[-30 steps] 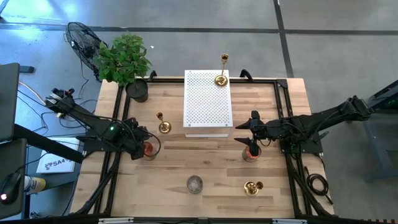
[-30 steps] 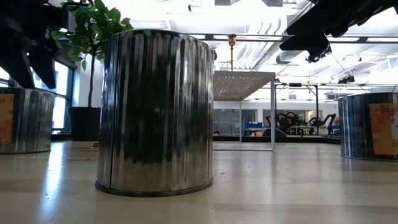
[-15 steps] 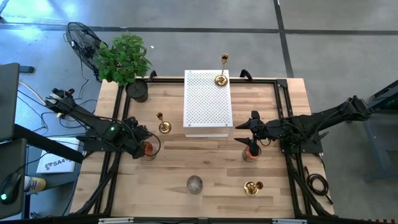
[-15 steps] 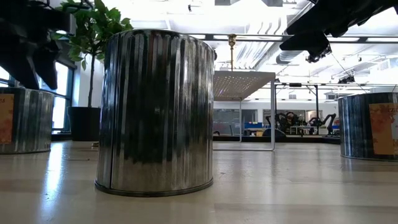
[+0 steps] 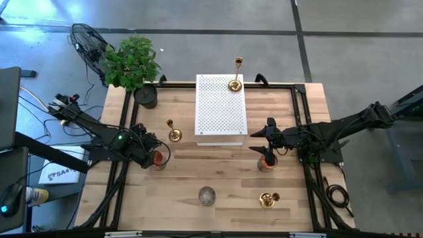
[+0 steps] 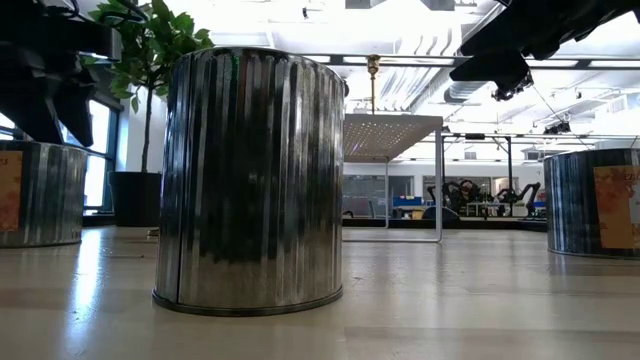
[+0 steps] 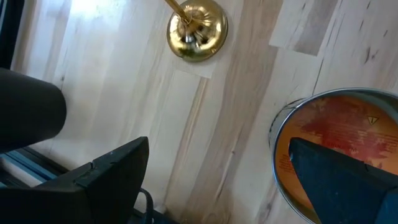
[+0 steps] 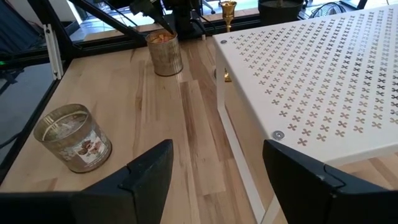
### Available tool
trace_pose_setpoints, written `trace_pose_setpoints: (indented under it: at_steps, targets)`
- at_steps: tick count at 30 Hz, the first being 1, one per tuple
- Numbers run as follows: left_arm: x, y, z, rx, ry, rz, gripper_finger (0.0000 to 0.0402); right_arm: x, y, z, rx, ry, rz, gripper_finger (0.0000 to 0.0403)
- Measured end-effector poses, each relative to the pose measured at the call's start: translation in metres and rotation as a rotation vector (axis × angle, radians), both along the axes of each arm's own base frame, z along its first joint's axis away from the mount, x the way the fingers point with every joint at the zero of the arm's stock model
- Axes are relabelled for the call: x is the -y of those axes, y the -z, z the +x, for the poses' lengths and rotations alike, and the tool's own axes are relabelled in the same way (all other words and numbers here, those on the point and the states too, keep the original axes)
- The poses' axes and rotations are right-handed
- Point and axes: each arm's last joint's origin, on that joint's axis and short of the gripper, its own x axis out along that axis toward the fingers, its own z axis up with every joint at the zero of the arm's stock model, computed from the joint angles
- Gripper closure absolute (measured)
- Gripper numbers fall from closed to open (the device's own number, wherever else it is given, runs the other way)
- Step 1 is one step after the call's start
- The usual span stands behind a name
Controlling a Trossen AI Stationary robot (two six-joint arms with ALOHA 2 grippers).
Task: Pick & Place candle stick holders
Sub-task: Put the left orange scented candle on the shelf
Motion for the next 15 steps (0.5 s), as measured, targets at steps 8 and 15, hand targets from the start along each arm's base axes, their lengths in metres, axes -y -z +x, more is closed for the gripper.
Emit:
trace_pose_setpoints:
  at_steps: [8,15]
  targets:
    - [0.0016,0.0035,0.0031,-0.026,0.007,0.016,0.0023,0.0000,0.0000,0.0000,0.001,0.002,0.004,0.0160]
    - [0.0037,0.0088,0.0076,-0.057,0.005,0.045,0.0023,-0.0001,-0.0001,-0.0001,0.001,0.001,0.004,0.0160]
